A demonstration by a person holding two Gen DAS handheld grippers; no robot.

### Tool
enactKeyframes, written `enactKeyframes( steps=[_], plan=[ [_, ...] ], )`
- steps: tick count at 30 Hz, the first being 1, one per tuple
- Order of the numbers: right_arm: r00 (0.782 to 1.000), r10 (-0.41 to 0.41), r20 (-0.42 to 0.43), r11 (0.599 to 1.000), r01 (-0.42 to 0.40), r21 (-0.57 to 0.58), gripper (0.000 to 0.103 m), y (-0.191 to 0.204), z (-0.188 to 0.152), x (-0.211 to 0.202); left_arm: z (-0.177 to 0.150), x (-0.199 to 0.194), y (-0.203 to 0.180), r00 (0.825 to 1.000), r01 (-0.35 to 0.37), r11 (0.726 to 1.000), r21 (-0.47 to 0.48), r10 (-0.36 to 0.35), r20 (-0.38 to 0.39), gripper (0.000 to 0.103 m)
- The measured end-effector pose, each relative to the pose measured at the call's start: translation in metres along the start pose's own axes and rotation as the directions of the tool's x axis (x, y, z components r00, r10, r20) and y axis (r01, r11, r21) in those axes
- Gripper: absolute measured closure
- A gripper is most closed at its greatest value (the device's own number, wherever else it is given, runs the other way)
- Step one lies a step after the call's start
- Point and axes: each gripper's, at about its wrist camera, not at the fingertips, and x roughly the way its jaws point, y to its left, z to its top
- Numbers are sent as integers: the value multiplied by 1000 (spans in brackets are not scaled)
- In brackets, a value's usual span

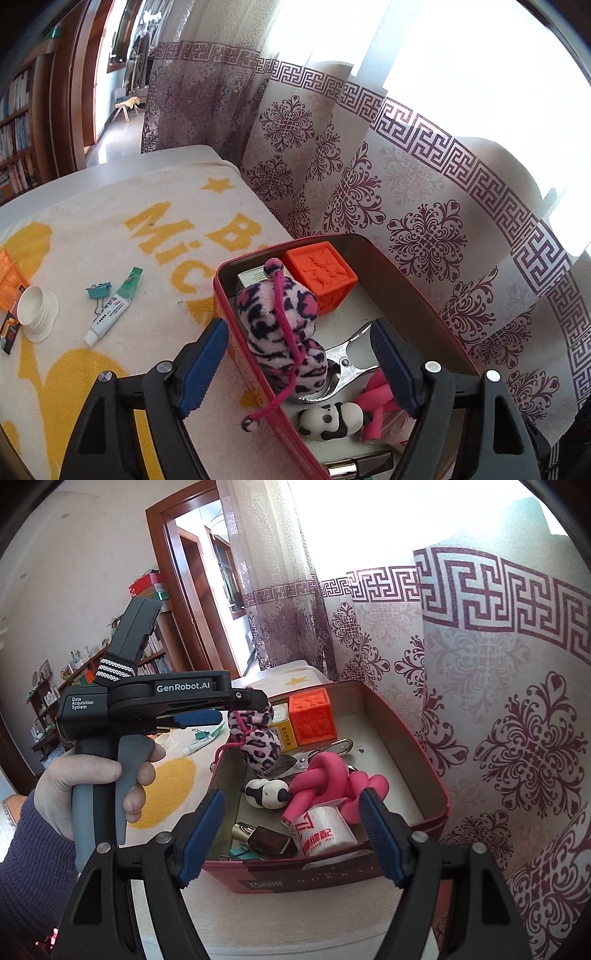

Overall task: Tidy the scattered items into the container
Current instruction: 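Open both tools to drop the plush and bottle into the tin, then withdraw both open tools from the tin toward the white tube and binder clip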

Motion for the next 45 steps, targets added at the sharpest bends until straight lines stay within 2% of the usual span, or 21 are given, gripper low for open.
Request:
enactKeyframes(
  steps=[8,14,22,32,36,45],
  plan=[
    [1000,9,-6,1000,-9,-2,24,10,0,1,-17,-29,38,999,-43,996,-79,45,21,22],
    [1000,29,0,999,-29,-29,23,29,2,-2,-38,-45,71,993,-114,987,-115,116,17,22],
    [995,96,-33,993,-98,-71,23,67,4,13,-64,-70,136,981,-189,951,-246,196,1,22],
    [968,221,-120,968,-233,-97,23,127,10,54,-89,-105,200,961,-256,905,-340,275,10,22],
    [954,244,-172,961,-261,-85,23,146,8,74,-94,-110,215,961,-258,899,-354,278,4,22],
    [932,243,-270,961,-268,-60,23,170,-2,114,-100,-125,248,957,-266,880,-394,291,3,22]
  ],
)
